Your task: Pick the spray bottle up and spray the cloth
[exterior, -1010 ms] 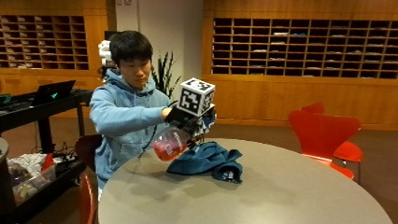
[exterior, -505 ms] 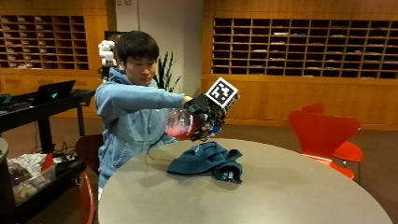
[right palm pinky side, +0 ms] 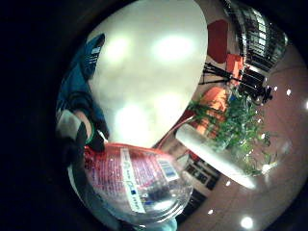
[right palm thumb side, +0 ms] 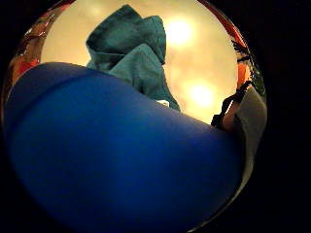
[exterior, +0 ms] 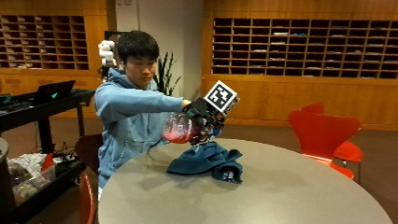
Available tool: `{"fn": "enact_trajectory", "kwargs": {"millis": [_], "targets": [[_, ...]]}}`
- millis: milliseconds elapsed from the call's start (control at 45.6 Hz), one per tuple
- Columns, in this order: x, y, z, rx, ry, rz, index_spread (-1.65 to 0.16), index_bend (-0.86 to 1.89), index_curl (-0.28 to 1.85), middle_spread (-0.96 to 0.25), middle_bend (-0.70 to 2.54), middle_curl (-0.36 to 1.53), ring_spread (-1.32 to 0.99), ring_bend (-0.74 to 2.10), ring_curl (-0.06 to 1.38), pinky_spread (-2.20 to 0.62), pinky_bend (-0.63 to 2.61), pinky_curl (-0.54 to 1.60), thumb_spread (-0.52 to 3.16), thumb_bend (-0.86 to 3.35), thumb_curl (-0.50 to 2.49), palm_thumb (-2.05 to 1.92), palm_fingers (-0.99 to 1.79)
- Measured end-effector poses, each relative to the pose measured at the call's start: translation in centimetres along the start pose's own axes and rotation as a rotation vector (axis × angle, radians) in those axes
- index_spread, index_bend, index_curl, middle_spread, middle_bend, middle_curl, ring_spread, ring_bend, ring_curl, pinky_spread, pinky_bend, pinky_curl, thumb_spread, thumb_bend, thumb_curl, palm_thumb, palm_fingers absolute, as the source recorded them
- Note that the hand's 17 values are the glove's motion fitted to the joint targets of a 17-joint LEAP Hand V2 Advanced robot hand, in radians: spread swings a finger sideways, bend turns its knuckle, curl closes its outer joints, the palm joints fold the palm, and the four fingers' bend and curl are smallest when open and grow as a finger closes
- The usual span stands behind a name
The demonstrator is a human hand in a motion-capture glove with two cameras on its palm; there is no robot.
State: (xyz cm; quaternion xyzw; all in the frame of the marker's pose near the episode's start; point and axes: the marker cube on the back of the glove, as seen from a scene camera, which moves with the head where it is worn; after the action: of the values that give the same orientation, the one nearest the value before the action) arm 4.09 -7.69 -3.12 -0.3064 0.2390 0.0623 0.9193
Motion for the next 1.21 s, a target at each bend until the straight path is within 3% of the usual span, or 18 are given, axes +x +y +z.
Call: {"fn": "enact_trajectory", "kwargs": {"millis": [154,395,549,746,922,1010,1120,1207], "targets": [[1.1,0.4,-1.3,0.096,-0.166,-0.08,-0.23,0.32,0.52,-0.14,0.45,0.45,-0.16,0.51,0.4,-0.26,0.46,0.39,0.36,-0.04,0.75,0.79,1.38],[-0.3,2.7,-8.9,0.526,-0.657,-0.301,-0.23,0.32,0.52,-0.14,0.45,0.45,-0.16,0.51,0.4,-0.26,0.46,0.39,0.36,-0.04,0.76,0.79,1.38],[-5.4,3.8,-13.5,0.797,-1.124,-0.485,-0.23,0.32,0.52,-0.14,0.45,0.45,-0.16,0.51,0.4,-0.26,0.46,0.39,0.36,-0.04,0.76,0.79,1.38],[-11.4,0.2,-15.3,0.942,-1.658,-0.564,-0.22,0.3,0.52,-0.14,0.44,0.44,-0.16,0.51,0.4,-0.25,0.48,0.4,0.37,-0.04,0.77,0.79,1.37],[-19.2,-4.5,-11.7,0.856,-1.75,-0.551,-0.22,0.29,0.52,-0.13,0.42,0.44,-0.15,0.52,0.41,-0.24,0.48,0.4,0.38,-0.04,0.76,0.79,1.36],[-21.5,-3.9,-7.6,0.612,-1.615,-0.757,-0.22,0.28,0.51,-0.13,0.42,0.44,-0.15,0.51,0.4,-0.24,0.48,0.4,0.39,-0.04,0.76,0.79,1.36],[-24.2,-7.3,-9.2,0.734,-1.674,-0.561,-0.21,0.27,0.51,-0.13,0.42,0.44,-0.15,0.51,0.4,-0.24,0.48,0.4,0.39,-0.04,0.76,0.79,1.36],[-26.2,-6.8,-8.1,0.64,-1.597,-0.649,-0.21,0.27,0.51,-0.13,0.41,0.44,-0.15,0.52,0.4,-0.24,0.48,0.4,0.41,-0.04,0.76,0.79,1.36]]}}
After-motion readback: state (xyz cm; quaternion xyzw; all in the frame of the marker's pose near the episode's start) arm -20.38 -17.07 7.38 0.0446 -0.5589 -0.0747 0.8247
